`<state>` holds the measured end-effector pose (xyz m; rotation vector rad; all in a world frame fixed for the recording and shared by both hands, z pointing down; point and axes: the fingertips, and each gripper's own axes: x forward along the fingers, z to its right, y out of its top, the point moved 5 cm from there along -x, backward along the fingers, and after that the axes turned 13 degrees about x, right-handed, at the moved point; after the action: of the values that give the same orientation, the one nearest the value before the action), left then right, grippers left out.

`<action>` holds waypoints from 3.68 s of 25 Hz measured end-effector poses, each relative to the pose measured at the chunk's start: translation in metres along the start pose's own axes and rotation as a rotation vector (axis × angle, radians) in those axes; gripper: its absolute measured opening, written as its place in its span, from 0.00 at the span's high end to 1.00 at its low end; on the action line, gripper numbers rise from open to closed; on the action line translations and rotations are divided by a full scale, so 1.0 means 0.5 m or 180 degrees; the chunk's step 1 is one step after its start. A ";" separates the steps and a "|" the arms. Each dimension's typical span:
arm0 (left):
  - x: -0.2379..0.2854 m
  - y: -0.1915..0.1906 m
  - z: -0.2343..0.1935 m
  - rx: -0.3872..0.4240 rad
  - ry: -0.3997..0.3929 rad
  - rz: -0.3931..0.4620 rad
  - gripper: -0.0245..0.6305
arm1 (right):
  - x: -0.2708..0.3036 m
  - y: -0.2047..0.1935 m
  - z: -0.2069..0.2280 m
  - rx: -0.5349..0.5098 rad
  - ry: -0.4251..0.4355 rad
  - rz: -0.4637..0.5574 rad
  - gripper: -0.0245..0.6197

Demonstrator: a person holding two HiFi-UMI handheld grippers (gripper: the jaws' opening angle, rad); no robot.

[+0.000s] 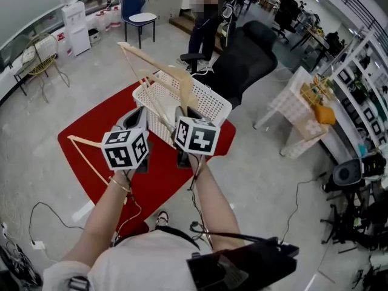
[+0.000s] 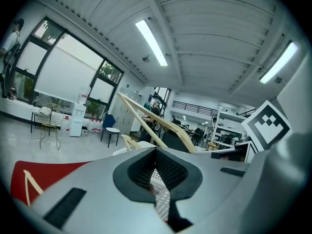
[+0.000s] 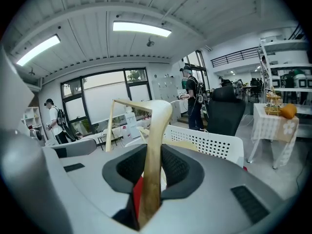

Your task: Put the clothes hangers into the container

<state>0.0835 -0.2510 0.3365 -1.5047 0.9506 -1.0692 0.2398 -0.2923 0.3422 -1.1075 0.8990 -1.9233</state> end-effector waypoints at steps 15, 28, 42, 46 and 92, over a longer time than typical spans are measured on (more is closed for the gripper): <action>0.096 0.042 0.053 0.0119 0.0117 0.0068 0.96 | 0.055 0.083 0.078 0.0108 0.0171 0.0092 0.81; 0.195 0.009 0.031 0.0112 0.0312 -0.0154 0.96 | 0.188 0.065 0.148 0.0216 0.0291 -0.0380 0.81; 0.225 -0.037 0.017 0.0020 0.0354 -0.0267 0.96 | 0.241 -0.007 0.183 0.0152 0.0083 -0.0852 0.81; 0.229 -0.041 0.012 0.0009 0.0351 -0.0300 0.96 | 0.251 -0.017 0.176 0.0236 0.0129 -0.0970 0.81; -0.044 -0.020 -0.113 0.0218 -0.0131 -0.0063 0.96 | 0.034 -0.014 -0.061 0.0492 0.0346 0.0692 0.94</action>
<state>0.0234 -0.2447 0.3483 -1.4771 0.8638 -1.0705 0.2046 -0.2969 0.3433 -0.7882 0.8747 -1.8510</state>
